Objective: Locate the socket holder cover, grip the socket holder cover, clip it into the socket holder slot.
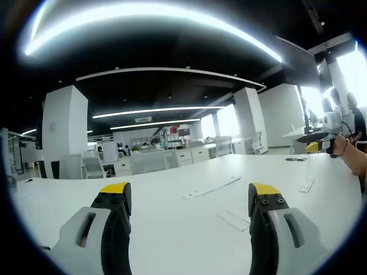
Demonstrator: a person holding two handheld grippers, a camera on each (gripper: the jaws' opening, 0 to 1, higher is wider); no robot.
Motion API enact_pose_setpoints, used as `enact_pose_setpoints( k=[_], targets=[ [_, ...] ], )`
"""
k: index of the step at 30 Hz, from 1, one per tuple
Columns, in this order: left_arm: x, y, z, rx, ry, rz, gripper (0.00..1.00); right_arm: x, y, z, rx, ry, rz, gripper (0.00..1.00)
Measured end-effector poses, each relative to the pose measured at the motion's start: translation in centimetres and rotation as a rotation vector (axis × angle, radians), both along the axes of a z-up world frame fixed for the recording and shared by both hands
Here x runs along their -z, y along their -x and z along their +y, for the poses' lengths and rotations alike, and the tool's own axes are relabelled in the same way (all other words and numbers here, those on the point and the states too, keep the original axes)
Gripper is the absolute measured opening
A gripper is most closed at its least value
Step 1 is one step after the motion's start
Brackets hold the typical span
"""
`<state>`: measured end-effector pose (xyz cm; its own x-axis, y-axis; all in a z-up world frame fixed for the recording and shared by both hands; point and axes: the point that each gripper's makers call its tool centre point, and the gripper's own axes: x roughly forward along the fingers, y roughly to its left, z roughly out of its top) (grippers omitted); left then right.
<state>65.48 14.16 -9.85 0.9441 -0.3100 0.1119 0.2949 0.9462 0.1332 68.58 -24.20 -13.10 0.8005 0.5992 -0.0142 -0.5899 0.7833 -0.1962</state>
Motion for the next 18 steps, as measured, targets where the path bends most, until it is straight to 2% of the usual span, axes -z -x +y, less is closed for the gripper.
enact_pose_setpoints(
  k=[18],
  targets=[
    [0.09,-0.16,0.09,-0.001,-0.008,0.007,0.82,0.02,0.0,0.06,-0.002,0.005,0.0,0.65]
  ],
)
